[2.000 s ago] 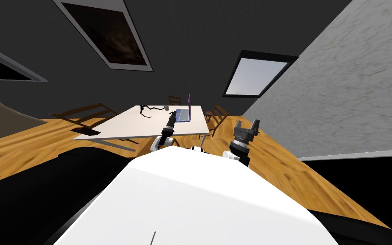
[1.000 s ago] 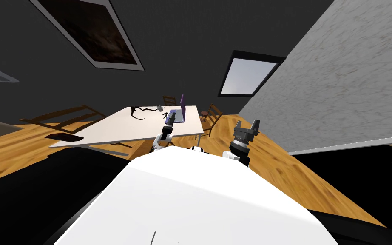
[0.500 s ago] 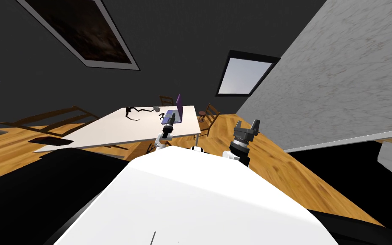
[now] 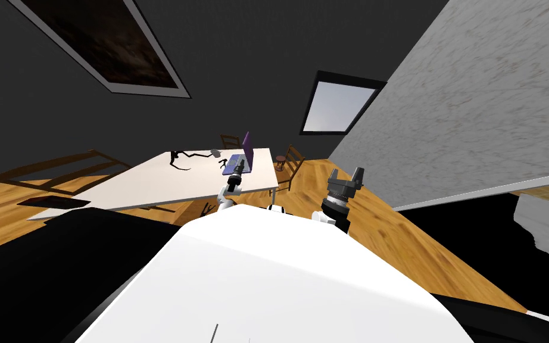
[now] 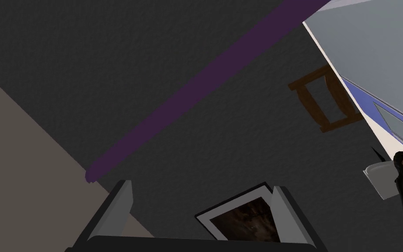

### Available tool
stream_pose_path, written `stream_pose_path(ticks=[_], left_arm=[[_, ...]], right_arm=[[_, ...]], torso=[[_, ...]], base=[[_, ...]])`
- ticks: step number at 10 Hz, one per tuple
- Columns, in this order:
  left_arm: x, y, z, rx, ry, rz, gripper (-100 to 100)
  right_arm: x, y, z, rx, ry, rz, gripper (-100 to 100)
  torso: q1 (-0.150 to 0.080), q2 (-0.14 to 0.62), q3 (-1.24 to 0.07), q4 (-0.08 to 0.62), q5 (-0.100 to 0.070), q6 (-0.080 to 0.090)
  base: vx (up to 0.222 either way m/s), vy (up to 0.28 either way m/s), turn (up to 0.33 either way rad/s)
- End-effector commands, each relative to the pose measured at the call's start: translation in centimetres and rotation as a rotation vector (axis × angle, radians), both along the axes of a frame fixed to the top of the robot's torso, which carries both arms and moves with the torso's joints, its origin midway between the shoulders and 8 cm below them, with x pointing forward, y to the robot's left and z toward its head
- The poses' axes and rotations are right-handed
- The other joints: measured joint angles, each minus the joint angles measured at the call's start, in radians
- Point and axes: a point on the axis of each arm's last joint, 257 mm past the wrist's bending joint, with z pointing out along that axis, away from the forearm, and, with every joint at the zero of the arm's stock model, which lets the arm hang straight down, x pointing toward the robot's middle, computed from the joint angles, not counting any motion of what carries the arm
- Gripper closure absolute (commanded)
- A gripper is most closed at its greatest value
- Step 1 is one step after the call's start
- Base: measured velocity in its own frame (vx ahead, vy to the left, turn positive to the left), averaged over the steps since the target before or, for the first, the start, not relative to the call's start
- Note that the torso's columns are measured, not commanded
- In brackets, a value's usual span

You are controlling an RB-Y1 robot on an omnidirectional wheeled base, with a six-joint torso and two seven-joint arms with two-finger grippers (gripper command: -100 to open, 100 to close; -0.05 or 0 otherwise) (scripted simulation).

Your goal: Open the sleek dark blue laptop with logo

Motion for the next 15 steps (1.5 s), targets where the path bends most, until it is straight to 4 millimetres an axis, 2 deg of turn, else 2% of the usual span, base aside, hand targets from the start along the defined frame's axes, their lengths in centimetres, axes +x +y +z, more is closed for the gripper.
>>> stream_pose_path(ticks=[1,2,10,13,14,15], left_arm=[[0.8,2.1,-1.5,0.027,0.051,0.046,-100],[0.8,2.1,-1.7,0.026,0.054,0.047,-100],[2.2,7.1,-6.0,0.068,0.197,0.157,-100],[2.1,7.1,-5.9,0.067,0.198,0.157,-100],[2.1,7.1,-5.9,0.067,0.198,0.157,100],[2.7,6.3,-6.0,-0.006,0.171,0.145,100]], right_arm=[[0.0,0.0,0.0,0.000,0.000,0.000,0],[0.0,0.0,0.0,0.000,0.000,0.000,0],[0.0,0.0,0.0,0.000,0.000,0.000,0],[0.0,0.0,0.0,0.000,0.000,0.000,0],[0.0,0.0,0.0,0.000,0.000,0.000,0],[0.0,0.0,0.0,0.000,0.000,0.000,0]], torso=[[0.000,0.000,0.000,0.000,0.000,0.000],[0.001,0.000,0.000,0.000,0.000,0.000],[0.005,-0.004,-0.003,-0.002,0.002,0.002],[0.003,0.002,0.001,0.001,0.001,0.000],[0.003,0.002,0.002,0.001,0.001,0.000],[0.002,0.002,0.001,0.000,0.001,0.000]], base=[[0.037,-0.078,-0.065],[0.026,-0.050,-0.018],[0.027,-0.057,-0.048],[0.012,-0.016,-0.009],[0.000,0.000,0.000],[-0.021,0.055,0.046]])
